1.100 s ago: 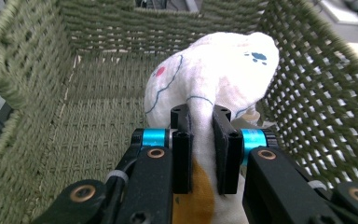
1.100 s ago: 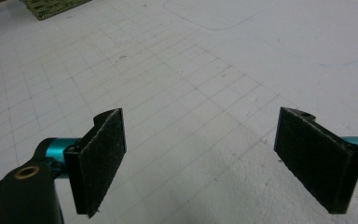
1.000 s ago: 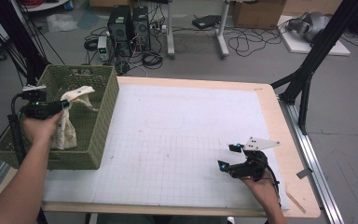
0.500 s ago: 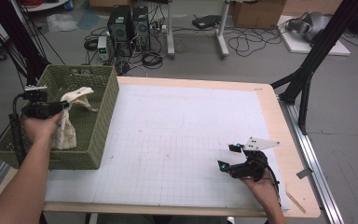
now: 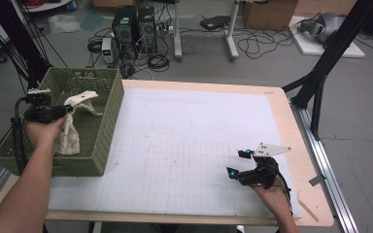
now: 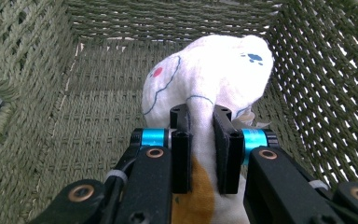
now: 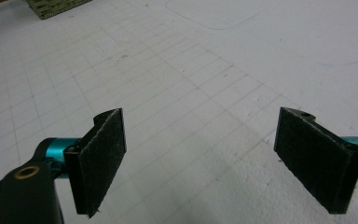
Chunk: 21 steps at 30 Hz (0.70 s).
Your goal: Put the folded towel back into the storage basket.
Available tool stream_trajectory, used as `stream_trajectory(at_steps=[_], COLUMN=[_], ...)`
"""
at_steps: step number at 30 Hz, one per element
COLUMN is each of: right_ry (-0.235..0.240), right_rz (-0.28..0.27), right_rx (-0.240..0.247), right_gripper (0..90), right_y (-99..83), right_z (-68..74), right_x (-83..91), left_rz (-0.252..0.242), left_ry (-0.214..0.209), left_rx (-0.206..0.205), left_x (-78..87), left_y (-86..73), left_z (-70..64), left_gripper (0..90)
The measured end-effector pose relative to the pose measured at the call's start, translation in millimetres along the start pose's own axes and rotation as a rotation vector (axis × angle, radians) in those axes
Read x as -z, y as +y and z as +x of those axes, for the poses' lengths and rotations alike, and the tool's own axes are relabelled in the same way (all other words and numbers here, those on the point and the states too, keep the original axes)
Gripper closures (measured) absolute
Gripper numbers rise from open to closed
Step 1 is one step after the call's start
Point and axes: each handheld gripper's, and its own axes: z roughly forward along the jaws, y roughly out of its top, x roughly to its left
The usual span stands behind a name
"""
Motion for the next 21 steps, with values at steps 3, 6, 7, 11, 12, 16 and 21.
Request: stream_trajectory(at_steps=[3,6,7,11,12,16,21], right_ry=[0.001,0.002,0.002,0.001,0.002,0.000,0.001], right_rz=[-0.002,-0.001,-0.001,-0.006,-0.005,-0.007,-0.007], right_rx=[-0.001,-0.001,-0.002,-0.001,-0.001,0.004,0.000], right_gripper=[15.9,15.9,15.9,15.9,15.9,15.9,15.9], right_y=[0.1,0.0,0.0,0.0,0.0,0.1,0.2], right_z=[0.0,0.0,0.1,-0.4,-0.5,-0.6,-0.4], right_x=[0.1,0.2,0.2,0.6,0.6,0.8,1.0], left_rz=[0.011,0.033,0.038,0.062,0.069,0.054,0.024], left_ry=[-0.005,0.005,0.008,0.011,0.012,0.015,0.034], left_rx=[0.001,0.001,0.001,-0.003,-0.004,0.007,0.017], left_x=[-1.5,-2.7,-2.9,-4.1,-4.4,-2.8,-0.1], left_y=[-0.5,-0.9,-1.1,-2.1,-2.2,-1.2,0.3], left_z=[0.0,-0.3,-0.2,-0.7,-0.9,-0.4,-0.1], left_gripper=[79.0,78.7,78.7,78.8,78.8,78.9,79.0])
